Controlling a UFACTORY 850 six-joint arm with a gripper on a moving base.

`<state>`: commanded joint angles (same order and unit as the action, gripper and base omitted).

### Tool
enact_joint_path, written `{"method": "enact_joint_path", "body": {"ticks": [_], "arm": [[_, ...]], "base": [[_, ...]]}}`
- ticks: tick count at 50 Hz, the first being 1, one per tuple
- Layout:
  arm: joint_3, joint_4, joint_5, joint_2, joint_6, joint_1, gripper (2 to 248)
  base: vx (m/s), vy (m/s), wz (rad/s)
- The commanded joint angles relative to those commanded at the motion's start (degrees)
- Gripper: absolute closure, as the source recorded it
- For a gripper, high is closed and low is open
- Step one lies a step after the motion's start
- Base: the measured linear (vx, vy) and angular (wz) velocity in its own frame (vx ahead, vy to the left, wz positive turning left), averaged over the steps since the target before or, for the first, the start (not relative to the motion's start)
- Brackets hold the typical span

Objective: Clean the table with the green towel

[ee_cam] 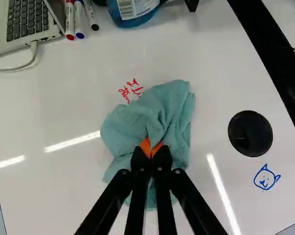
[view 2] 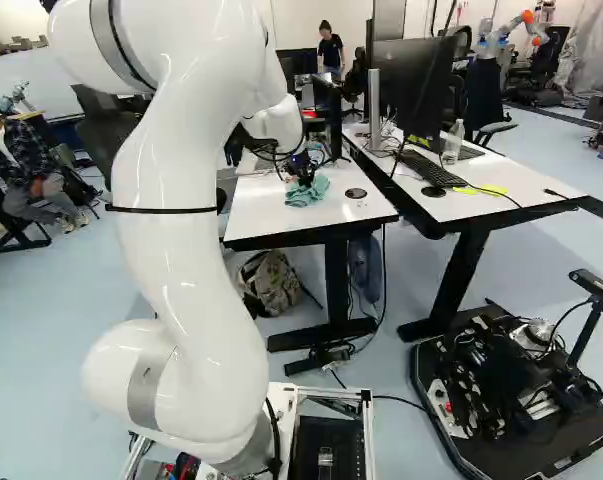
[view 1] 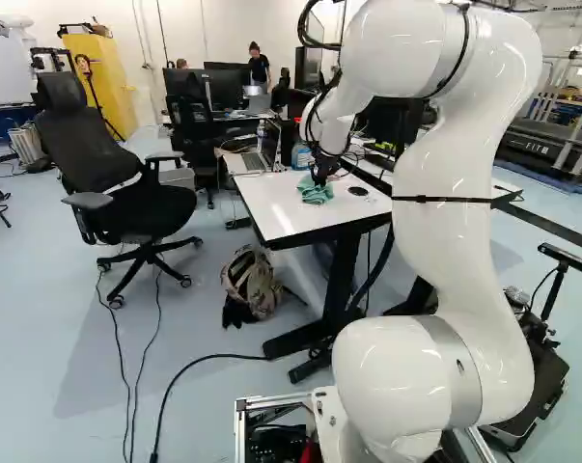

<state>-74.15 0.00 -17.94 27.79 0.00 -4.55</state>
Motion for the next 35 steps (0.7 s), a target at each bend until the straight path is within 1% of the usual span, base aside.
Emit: {"method": "enact_joint_path", "body": {"ticks": [21, 35], "arm": [[-0.17, 0.00, -0.11, 0.13, 0.00, 0.05, 228], [-1.86, 0.00, -0.11, 1.38, 0.00, 0.44, 228]], "base": [[0.000, 0.000, 0.000], [0.000, 0.000, 0.000]]}}
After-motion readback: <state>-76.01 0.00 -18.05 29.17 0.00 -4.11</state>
